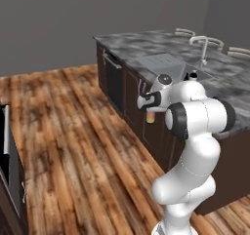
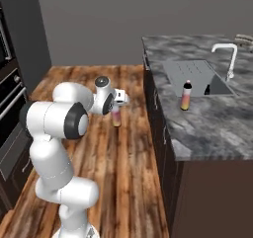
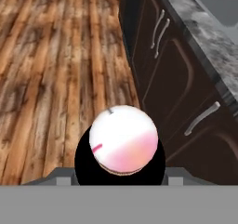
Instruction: Place the large bottle from the dining counter next to the other large bottle outside the sink, and place the small bottle from the dining counter next to the other small bottle inside the sink.
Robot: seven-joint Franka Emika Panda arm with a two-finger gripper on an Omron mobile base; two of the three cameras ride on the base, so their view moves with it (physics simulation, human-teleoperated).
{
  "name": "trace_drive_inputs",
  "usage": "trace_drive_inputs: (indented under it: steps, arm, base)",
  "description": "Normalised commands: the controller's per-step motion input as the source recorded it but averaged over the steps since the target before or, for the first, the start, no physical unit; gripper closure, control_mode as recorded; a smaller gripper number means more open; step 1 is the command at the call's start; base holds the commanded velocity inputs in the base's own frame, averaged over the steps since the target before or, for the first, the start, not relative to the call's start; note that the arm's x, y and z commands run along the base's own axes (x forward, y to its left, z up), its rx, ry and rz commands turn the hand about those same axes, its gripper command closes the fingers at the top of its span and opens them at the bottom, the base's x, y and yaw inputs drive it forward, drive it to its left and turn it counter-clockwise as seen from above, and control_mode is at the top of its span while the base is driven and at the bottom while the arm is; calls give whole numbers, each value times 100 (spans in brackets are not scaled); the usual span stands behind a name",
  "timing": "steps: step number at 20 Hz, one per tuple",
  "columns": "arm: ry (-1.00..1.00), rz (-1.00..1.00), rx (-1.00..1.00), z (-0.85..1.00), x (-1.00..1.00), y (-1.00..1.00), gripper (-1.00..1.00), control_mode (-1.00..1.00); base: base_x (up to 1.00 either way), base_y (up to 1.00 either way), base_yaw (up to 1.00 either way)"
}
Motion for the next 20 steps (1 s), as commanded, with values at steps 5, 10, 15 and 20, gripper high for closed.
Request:
trace_drive_inputs:
  steps: [5,10,15,20]
  arm:
    - [0,0,0,0,0,0,100,100]
    - [0,0,0,0,0,0,100,100]
    - [0,0,0,0,0,0,100,100]
    - [0,0,0,0,0,0,100,100]
  base:
    - [39,65,-30]
    - [35,62,-30]
    - [28,64,-32]
    - [20,63,-33]
